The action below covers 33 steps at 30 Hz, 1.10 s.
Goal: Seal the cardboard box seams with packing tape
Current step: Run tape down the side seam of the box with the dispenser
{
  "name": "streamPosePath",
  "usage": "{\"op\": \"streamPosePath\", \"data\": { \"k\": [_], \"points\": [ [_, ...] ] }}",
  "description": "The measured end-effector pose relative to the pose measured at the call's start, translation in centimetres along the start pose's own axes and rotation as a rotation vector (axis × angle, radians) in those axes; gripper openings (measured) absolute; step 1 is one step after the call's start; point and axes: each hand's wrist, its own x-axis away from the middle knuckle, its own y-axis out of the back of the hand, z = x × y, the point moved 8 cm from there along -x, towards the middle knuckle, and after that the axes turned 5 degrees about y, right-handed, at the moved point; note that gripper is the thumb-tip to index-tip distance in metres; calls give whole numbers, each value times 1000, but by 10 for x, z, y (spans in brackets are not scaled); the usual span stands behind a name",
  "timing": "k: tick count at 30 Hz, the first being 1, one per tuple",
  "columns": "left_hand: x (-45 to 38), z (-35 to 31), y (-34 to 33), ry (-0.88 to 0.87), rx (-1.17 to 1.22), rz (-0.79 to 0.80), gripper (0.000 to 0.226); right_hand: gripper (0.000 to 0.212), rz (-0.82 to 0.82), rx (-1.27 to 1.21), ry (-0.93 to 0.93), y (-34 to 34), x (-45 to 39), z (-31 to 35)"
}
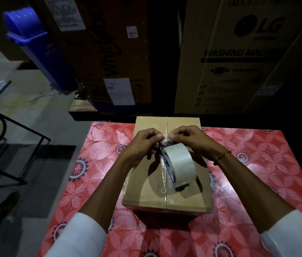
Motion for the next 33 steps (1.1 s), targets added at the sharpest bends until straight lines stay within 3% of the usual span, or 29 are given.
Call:
{"op": "streamPosePath", "data": {
  "k": [6,10,19,24,33],
  "points": [
    [3,-2,-2,10,4,-20,23,18,-41,20,13,-3,-3,-2],
    [2,-4,-10,-34,-74,0,12,16,-87,-67,27,-7,3,0],
    [2,-1,-9,-127,-130,-160,14,19,-136,-205,34,-11,15,-8],
    [6,2,-9,-142,-109,-186,14,15,-112,-46,53,-10,13,-6],
    [12,-1,-9,-188,-38,-212,16,15,-155,-34,74,-20,14,0]
  ]
}}
